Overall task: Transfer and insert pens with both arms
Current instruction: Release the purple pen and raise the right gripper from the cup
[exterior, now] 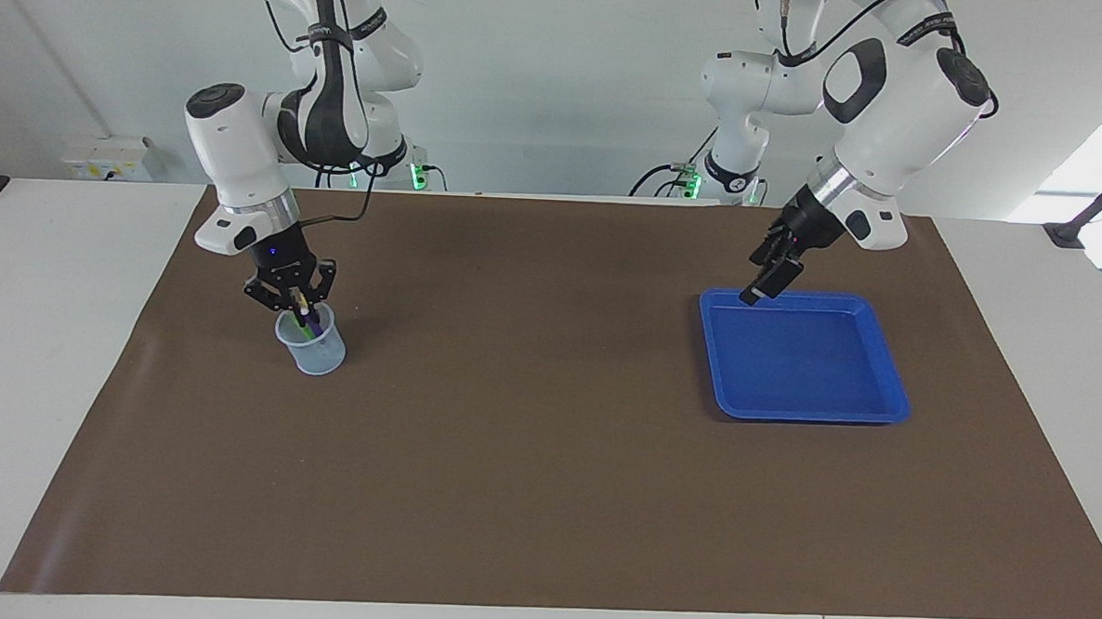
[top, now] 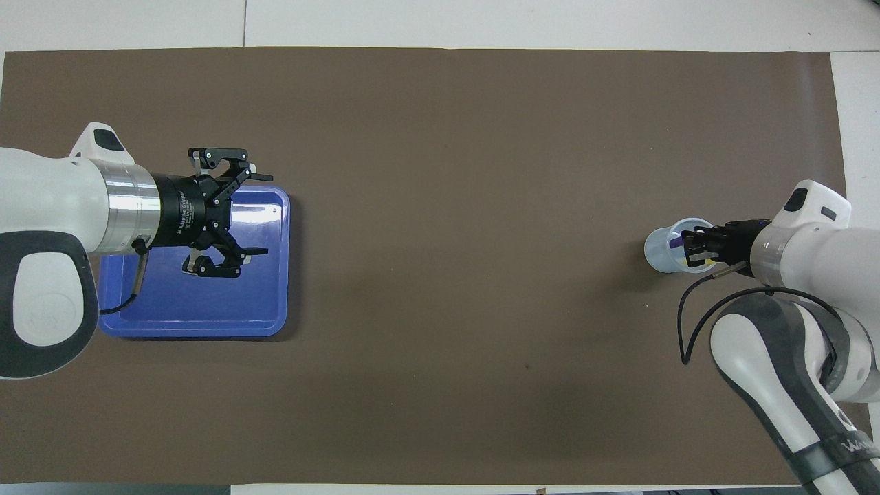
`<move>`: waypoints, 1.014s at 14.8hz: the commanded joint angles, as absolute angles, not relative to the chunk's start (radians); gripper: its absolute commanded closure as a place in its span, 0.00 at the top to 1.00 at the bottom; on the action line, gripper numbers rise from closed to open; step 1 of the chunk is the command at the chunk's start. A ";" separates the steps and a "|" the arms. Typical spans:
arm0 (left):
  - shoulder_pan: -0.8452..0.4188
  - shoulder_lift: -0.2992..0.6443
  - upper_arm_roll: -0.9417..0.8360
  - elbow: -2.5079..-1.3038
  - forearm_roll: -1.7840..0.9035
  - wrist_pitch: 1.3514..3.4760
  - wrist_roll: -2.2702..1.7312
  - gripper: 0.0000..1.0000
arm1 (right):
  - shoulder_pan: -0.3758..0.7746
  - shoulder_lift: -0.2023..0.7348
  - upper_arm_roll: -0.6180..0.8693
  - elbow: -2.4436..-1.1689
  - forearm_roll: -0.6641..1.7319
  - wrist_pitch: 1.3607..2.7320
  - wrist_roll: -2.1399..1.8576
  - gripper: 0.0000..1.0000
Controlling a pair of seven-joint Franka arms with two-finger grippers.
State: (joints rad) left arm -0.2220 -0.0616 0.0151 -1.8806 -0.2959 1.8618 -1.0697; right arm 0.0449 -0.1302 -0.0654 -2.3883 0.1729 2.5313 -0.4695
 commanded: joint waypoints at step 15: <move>-0.184 -0.060 -0.008 -1.723 -0.023 1.466 -0.196 1.00 | 0.031 -0.123 -0.077 -2.240 0.186 2.412 -0.496 1.00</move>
